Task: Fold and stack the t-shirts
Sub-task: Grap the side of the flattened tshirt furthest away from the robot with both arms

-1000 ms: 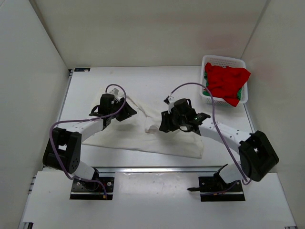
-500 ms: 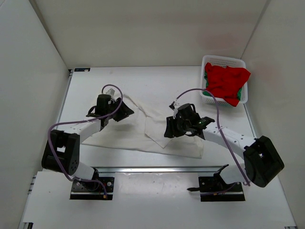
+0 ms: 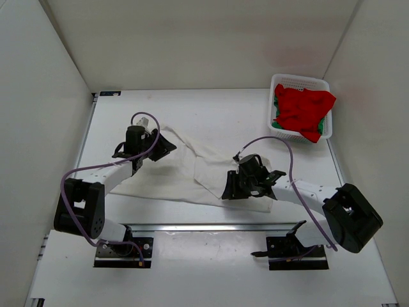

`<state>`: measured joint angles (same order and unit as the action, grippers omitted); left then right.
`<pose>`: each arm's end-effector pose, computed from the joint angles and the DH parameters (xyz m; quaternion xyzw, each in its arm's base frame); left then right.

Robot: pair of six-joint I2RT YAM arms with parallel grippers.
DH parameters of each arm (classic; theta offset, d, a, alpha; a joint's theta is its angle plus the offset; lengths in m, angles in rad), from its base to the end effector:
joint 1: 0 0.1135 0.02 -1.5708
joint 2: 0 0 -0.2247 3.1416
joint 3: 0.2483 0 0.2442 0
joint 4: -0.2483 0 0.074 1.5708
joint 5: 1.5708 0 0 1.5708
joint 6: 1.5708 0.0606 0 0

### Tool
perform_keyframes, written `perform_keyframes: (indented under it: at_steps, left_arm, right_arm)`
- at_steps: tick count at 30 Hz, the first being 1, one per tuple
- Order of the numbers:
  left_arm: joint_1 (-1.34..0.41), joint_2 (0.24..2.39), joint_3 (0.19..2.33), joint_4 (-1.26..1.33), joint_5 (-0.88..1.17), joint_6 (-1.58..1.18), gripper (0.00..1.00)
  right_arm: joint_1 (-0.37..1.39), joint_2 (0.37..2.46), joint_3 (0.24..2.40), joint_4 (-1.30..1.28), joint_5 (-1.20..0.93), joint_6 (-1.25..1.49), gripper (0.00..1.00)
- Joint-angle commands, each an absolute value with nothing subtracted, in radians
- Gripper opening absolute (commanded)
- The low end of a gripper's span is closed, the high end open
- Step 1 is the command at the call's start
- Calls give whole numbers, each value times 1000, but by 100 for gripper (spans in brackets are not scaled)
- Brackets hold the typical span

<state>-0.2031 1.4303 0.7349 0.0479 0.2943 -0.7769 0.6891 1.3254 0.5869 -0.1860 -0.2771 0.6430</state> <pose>0.3040 -0.0806 0.1508 -0.1880 0.8679 -0.3232 0.3270 0.1905 0.1784 0.1109 -0.0655 0.9379 0.2973 0.1664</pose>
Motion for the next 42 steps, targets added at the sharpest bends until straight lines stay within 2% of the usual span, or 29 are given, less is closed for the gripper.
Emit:
perform_keyframes:
  at_steps: [1,11,18,21,24,27,30,34,36,42]
  left_arm:
    - [-213,1388,721,74,290,-784,55]
    - [-216,1387,719,78,293,-781,55]
    - [-225,1390,718,91,294,-788,55]
    - [-232,1388,722,87,292,-787,54]
    - [-230,1396,718,97,290,-788,54]
    - [-222,1397,715,87,288,-788,54]
    - [-219,1399,726,87,281,-785,55]
    - [-204,1408,764,46,229,-762,54]
    - [-186,1419,790,28,204,-756,53]
    - [-123,1494,886,8,134,-779,48]
  right_arm:
    - [703,1334,580,-75,-305,715,34]
    - [692,1425,600,-8,-327,752,32]
    - [680,1450,609,-9,-318,756,26]
    - [666,1456,624,-6,-322,761,21]
    - [664,1482,634,-26,-324,750,22]
    - [658,1491,638,-17,-321,752,30]
    - [647,1506,661,-20,-327,749,23]
    - [641,1525,693,-41,-325,732,4]
    - [635,1522,704,-51,-322,724,0]
    - [508,1499,787,-112,-317,628,0]
